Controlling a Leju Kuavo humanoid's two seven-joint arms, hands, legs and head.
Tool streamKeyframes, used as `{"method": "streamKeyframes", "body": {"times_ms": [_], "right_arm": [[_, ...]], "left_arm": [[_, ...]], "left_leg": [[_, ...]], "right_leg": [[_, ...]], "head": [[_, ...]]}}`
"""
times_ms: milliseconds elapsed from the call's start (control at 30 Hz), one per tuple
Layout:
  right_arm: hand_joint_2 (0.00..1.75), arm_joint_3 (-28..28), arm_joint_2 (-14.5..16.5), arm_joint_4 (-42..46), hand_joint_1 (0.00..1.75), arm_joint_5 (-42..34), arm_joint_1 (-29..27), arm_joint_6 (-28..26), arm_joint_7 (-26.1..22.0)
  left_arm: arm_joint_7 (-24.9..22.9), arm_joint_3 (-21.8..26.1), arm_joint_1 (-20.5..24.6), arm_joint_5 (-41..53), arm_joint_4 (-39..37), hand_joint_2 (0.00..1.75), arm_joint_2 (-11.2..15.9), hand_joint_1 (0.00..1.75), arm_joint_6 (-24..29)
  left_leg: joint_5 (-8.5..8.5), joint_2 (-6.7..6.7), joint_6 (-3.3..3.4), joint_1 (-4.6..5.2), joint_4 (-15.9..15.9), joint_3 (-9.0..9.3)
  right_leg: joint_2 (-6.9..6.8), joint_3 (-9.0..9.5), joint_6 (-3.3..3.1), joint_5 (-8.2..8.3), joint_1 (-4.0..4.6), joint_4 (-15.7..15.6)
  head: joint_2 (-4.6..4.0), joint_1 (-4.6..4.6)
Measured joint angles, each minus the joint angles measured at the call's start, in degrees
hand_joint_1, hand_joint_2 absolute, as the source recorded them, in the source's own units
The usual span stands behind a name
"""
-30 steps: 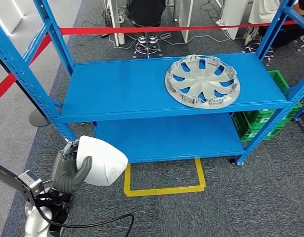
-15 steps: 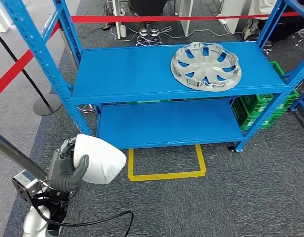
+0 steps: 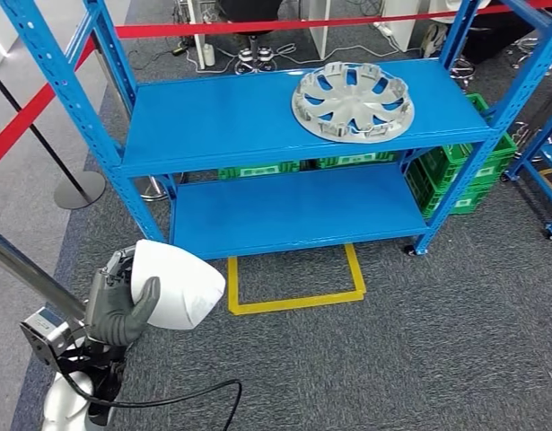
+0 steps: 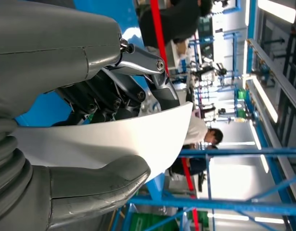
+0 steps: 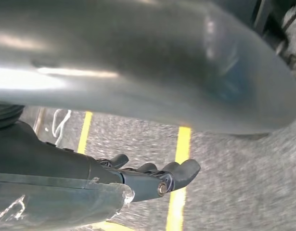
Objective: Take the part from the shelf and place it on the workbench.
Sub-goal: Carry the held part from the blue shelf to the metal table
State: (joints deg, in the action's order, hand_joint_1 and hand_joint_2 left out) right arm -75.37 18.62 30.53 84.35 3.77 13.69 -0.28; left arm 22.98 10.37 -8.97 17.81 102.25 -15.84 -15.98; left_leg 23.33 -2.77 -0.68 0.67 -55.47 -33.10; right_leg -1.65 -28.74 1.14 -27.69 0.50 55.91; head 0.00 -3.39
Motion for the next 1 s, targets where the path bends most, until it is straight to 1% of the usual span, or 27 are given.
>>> {"method": "streamKeyframes", "body": {"times_ms": [33, 67, 133, 167, 200, 233, 267, 300, 367, 400, 433, 467, 500, 533, 567, 600, 633, 667, 700, 733, 767, 800, 833, 867, 900, 933, 1000], "right_arm": [[0.00, -0.2, 0.0, 0.0, 0.00, 0.0, 0.0, 0.0, 0.0], [0.00, -0.3, 0.1, 0.0, 0.00, 0.0, -0.1, 0.1, 0.1], [0.00, -0.5, 0.1, 0.0, 0.00, 0.0, -0.1, 0.1, 0.1], [0.00, -0.5, 0.1, 0.0, 0.00, 0.0, -0.1, 0.2, 0.1], [0.00, -0.6, 0.1, 0.0, 0.00, 0.0, -0.1, 0.2, 0.1], [0.00, -0.7, 0.1, 0.0, 0.00, 0.0, -0.2, 0.2, 0.1], [0.00, -0.8, 0.1, 0.0, 0.00, 0.0, -0.2, 0.2, 0.1], [0.00, -0.9, 0.1, 0.0, 0.00, 0.0, -0.2, 0.2, 0.1], [0.00, -0.9, 0.2, 0.0, 0.00, 0.0, -0.1, 0.2, 0.1], [0.00, -0.9, 0.2, 0.0, 0.00, 0.0, -0.1, 0.2, 0.1], [0.00, -0.9, 0.2, 0.0, 0.00, 0.0, -0.1, 0.2, 0.1], [0.00, -0.9, 0.1, 0.0, 0.00, 0.0, -0.2, 0.3, 0.1], [0.00, -1.0, 0.1, 0.0, 0.00, 0.0, -0.2, 0.3, 0.0], [0.00, -1.0, 0.1, 0.0, 0.00, -0.1, -0.3, 0.4, 0.0], [0.00, -1.0, 0.1, 0.1, 0.00, -0.1, -0.3, 0.6, -0.1], [0.00, -1.0, 0.1, 0.1, 0.00, -0.2, -0.3, 0.7, -0.2], [0.00, -1.0, 0.1, 0.1, 0.00, -0.2, -0.2, 0.7, -0.3], [0.00, -1.0, 0.1, 0.1, 0.00, -0.2, -0.2, 0.7, -0.4], [0.00, -1.0, 0.1, 0.1, 0.00, -0.3, -0.2, 0.7, -0.4], [0.00, -1.0, 0.1, 0.1, 0.00, -0.3, -0.3, 0.7, -0.4], [0.00, -1.0, 0.1, 0.2, 0.00, -0.4, -0.3, 0.7, -0.5], [0.00, -1.0, 0.1, 0.2, 0.00, -0.5, -0.2, 0.6, -0.5], [0.00, -1.0, 0.1, 0.3, 0.00, -0.5, -0.2, 0.6, -0.6], [0.00, -1.0, 0.1, 0.3, 0.00, -0.6, -0.2, 0.5, -0.6], [0.00, -1.0, 0.1, 0.3, 0.00, -0.7, -0.2, 0.5, -0.6], [0.00, -1.0, 0.1, 0.3, 0.00, -0.7, -0.2, 0.5, -0.7], [0.00, -1.0, 0.1, 0.3, 0.00, -0.8, -0.3, 0.5, -0.7]], "left_arm": [[0.1, 0.0, 0.0, 0.0, 0.0, 1.75, 0.0, 1.75, 0.0], [0.1, 0.0, 0.0, 0.0, 0.0, 1.75, 0.0, 1.75, 0.0], [0.2, 0.0, 0.0, 0.0, 0.0, 1.75, 0.0, 1.75, 0.0], [0.2, 0.0, -0.1, 0.0, -0.1, 1.75, 0.0, 1.75, 0.0], [0.2, 0.0, -0.1, 0.0, -0.1, 1.75, 0.0, 1.75, 0.0], [0.2, 0.0, -0.1, 0.0, -0.1, 1.75, 0.0, 1.75, 0.0], [0.2, 0.0, -0.1, 0.0, -0.1, 1.75, 0.0, 1.75, 0.0], [0.2, 0.0, -0.1, 0.0, -0.1, 1.75, 0.0, 1.75, 0.0], [0.2, -0.1, -0.1, 0.0, -0.1, 1.75, 0.0, 1.75, 0.0], [0.2, -0.1, 0.0, 0.0, -0.1, 1.75, 0.0, 1.75, 0.0], [0.2, -0.1, 0.0, 0.0, -0.1, 1.75, 0.0, 1.75, 0.0], [0.3, -0.1, 0.0, 0.0, -0.1, 1.75, 0.0, 1.75, 0.0], [0.3, -0.3, 0.1, 0.0, -0.1, 1.75, 0.0, 1.75, 0.0], [0.3, -0.4, 0.1, 0.0, -0.1, 1.75, 0.0, 1.75, 0.0], [0.3, -0.5, 0.1, 0.0, -0.1, 1.75, 0.0, 1.75, 0.0], [0.3, -0.5, 0.0, -0.1, -0.1, 1.75, 0.0, 1.75, 0.0], [0.3, -0.5, -0.1, -0.1, -0.1, 1.75, -0.1, 1.75, 0.0], [0.3, -0.5, -0.2, -0.1, -0.1, 1.75, -0.1, 1.75, 0.0], [0.3, -0.5, -0.2, -0.2, -0.1, 1.75, -0.1, 1.75, 0.0], [0.2, -0.5, -0.3, -0.2, -0.1, 1.75, -0.1, 1.75, 0.0], [0.1, -0.5, -0.3, -0.2, -0.1, 1.75, -0.1, 1.75, 0.1], [-0.1, -0.5, -0.3, -0.2, -0.1, 1.75, -0.1, 1.75, 0.1], [-0.3, -0.5, -0.3, -0.2, -0.1, 1.75, -0.1, 1.75, 0.2], [-0.4, -0.5, -0.3, -0.2, -0.1, 1.75, -0.2, 1.75, 0.3], [-0.4, -0.5, -0.3, -0.2, -0.1, 1.75, -0.2, 1.75, 0.3], [-0.5, -0.5, -0.3, -0.2, -0.1, 1.75, -0.2, 1.75, 0.4], [-0.5, -0.5, -0.3, -0.2, -0.1, 1.75, -0.3, 1.75, 0.5]], "left_leg": [[1.02, 0.28, -0.38, -0.07, -1.0, -0.44], [2.83, 0.81, -0.75, -0.17, -3.1, -1.35], [7.64, 1.86, -1.31, -0.36, -10.6, -4.35], [9.23, 2.01, -1.41, -0.40, -14.2, -5.72], [9.63, 2.09, -1.42, -0.41, -16.2, -6.32], [9.00, 2.16, -1.37, -0.42, -16.4, -6.03], [7.30, 2.39, -1.24, -0.44, -14.0, -4.53], [5.29, 3.03, -1.07, -0.49, -10.3, -2.33], [2.69, 5.35, -0.64, -0.70, -3.0, 1.85], [2.49, 6.18, -0.43, -0.80, -1.0, 2.86], [2.68, 6.50, -0.22, -0.84, -0.2, 3.16], [2.76, 6.05, 0.00, -0.94, 0.1, 3.03], [2.80, 5.46, 0.29, -1.01, 0.3, 2.95], [2.72, 4.86, 0.63, -1.08, 0.4, 2.88], [2.63, 4.18, 0.93, -1.17, 0.5, 2.89], [2.60, 3.48, 1.16, -1.15, 0.5, 2.89], [2.61, 2.80, 1.31, -1.11, 0.5, 2.86], [2.62, 2.03, 1.36, -1.07, 0.5, 2.85], [2.64, 1.26, 1.37, -1.06, 0.5, 2.86], [2.67, 0.52, 1.35, -1.07, 0.5, 2.89], [2.74, -0.19, 1.26, -1.09, 0.4, 2.97], [2.85, -0.81, 1.10, -1.11, 0.4, 3.10], [3.04, -1.35, 0.82, -0.98, 0.2, 3.21], [3.22, -1.80, 0.52, -0.80, 0.0, 3.27], [3.34, -2.23, 0.24, -0.60, -0.1, 3.29], [3.38, -2.70, -0.03, -0.41, -0.2, 3.26], [3.53, -3.39, -0.54, -0.48, -0.3, 3.22]], "right_leg": [[0.47, -0.24, -0.39, 0.40, -0.11, -0.1], [0.93, -0.54, -0.73, 0.86, -0.23, -0.1], [1.95, -1.45, -1.09, 1.64, -0.26, -0.1], [2.50, -1.89, -1.12, 1.95, -0.25, 0.0], [3.09, -2.26, -1.09, 2.20, -0.25, 0.0], [3.68, -2.53, -1.02, 2.38, -0.24, 0.1], [4.35, -2.69, -0.94, 2.51, -0.25, 0.1], [5.02, -2.78, -0.84, 2.61, -0.26, 0.2], [6.32, -3.13, -0.46, 2.81, -0.15, 0.5], [6.91, -3.43, -0.19, 2.97, -0.12, 0.6], [7.44, -3.83, 0.15, 3.17, -0.12, 0.7], [7.97, -4.20, 0.49, 3.37, -0.14, 0.7], [7.72, -4.61, 0.82, 3.28, -0.12, 1.0], [6.76, -5.21, 1.18, 2.69, -0.08, 1.8], [5.41, -6.25, 1.55, 1.43, -0.05, 3.8], [3.83, -7.77, 1.89, -0.39, -0.10, 7.0], [2.83, -9.67, 2.21, -2.36, -0.21, 11.1], [2.38, -11.50, 2.46, -3.93, -0.36, 15.1], [2.19, -12.62, 2.64, -4.56, -0.50, 17.6], [2.03, -12.64, 2.78, -4.09, -0.64, 17.9], [1.73, -11.44, 2.87, -2.63, -0.76, 15.7], [0.89, -9.23, 2.95, -0.60, -0.85, 11.8], [-0.41, -6.90, 2.98, 0.95, -0.76, 7.5], [-1.35, -5.13, 2.72, 2.05, -0.71, 4.2], [-1.99, -4.19, 2.37, 2.52, -0.64, 2.3], [-1.92, -4.12, 1.88, 2.46, -0.51, 1.8], [-0.57, -4.60, 0.86, 2.72, -0.56, 1.9]], "head": [[0.00, -0.09], [0.00, -0.15], [0.00, -0.29], [0.00, -0.28], [0.00, -0.28], [0.00, -0.28], [0.00, -0.28], [0.00, -0.28], [0.00, -0.25], [0.00, -0.28], [0.00, -0.27], [0.00, -0.29], [0.00, -0.29], [0.00, -0.02], [0.00, 0.20], [0.00, 0.46], [0.00, 0.69], [0.00, 0.71], [0.00, 0.71], [0.00, 0.73], [0.00, 0.72], [0.00, 0.73], [0.00, 0.79], [0.00, 0.80], [0.00, 0.77], [0.00, 0.74], [0.00, 0.62]]}}
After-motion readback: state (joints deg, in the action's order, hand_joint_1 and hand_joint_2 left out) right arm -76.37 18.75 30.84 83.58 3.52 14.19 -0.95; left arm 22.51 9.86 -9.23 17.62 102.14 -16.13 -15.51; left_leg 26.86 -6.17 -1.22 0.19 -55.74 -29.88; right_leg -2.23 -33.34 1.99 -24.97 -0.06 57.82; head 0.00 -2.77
